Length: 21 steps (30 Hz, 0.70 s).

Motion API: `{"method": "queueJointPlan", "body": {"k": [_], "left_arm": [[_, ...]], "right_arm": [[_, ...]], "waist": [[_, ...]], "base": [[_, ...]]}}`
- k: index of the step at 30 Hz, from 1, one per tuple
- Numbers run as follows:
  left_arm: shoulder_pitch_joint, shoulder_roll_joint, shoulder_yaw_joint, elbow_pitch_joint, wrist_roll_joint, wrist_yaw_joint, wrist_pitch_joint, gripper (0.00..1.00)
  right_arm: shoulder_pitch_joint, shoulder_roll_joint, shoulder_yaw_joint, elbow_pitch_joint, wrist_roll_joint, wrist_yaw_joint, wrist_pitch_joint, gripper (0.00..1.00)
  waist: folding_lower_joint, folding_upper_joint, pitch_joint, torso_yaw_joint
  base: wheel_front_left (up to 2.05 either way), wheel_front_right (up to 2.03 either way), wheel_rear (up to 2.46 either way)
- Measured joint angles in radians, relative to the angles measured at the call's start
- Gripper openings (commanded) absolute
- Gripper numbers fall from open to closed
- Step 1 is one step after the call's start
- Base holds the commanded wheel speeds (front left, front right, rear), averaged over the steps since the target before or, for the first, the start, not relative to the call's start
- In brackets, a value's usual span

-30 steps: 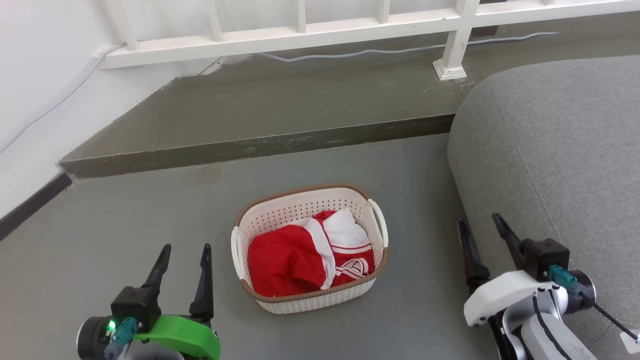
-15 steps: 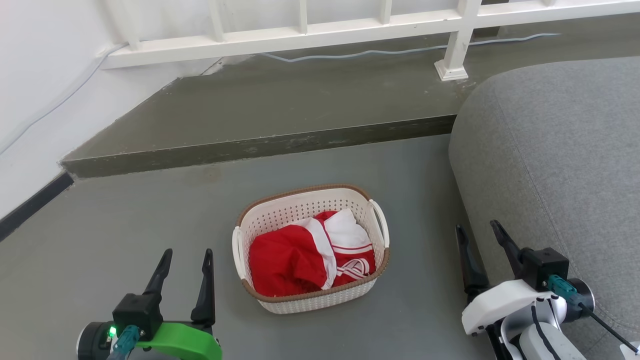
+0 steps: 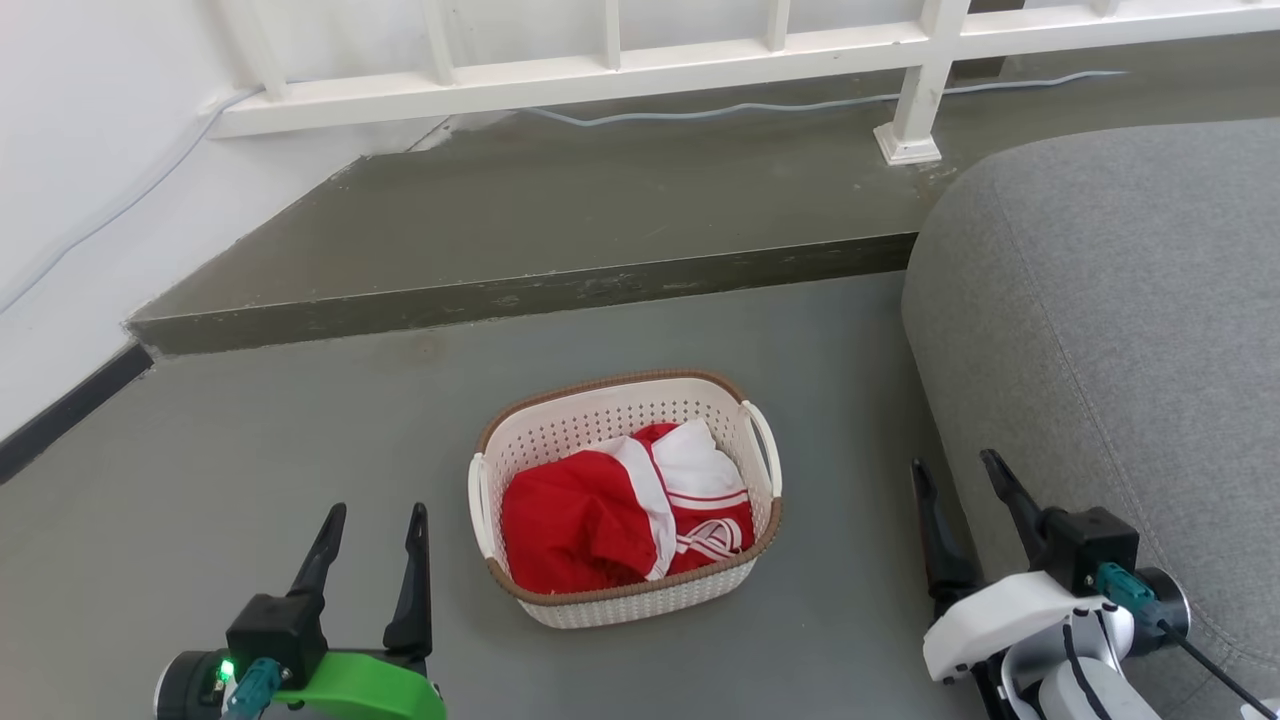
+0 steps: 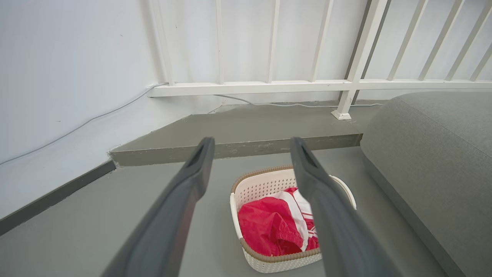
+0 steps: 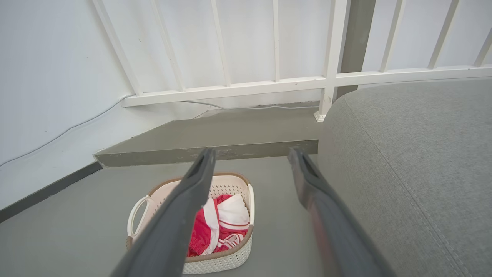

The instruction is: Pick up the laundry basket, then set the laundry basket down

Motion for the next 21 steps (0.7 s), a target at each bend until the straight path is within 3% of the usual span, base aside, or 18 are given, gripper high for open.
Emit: {"method": "queueJointPlan", "body": {"k": [1,10,21], "left_arm": [[0.002,-0.001,-0.001,0.003,0.002,0.000,0.001,0.00],[0.020,-0.015,-0.009,0.052,-0.019,-0.002,0.005,0.00],[0.024,-0.018,0.005,0.041,-0.157,-0.019,0.023,0.00]], "right_arm": [[0.007,0.002,0.000,0.001,-0.005,0.001,0.000,0.00],[0.049,0.015,0.004,0.041,0.018,0.010,0.004,0.00],[0.053,0.023,-0.016,0.017,0.156,0.028,0.014,0.00]], "waist": [[0.0000,0.0000,0.000,0.001],[0.0000,0.0000,-0.001,0.000],[0.0000,0.0000,-0.003,-0.001]], "base": [[0.00,0.00,0.00],[0.00,0.00,0.00],[0.00,0.00,0.00]]}}
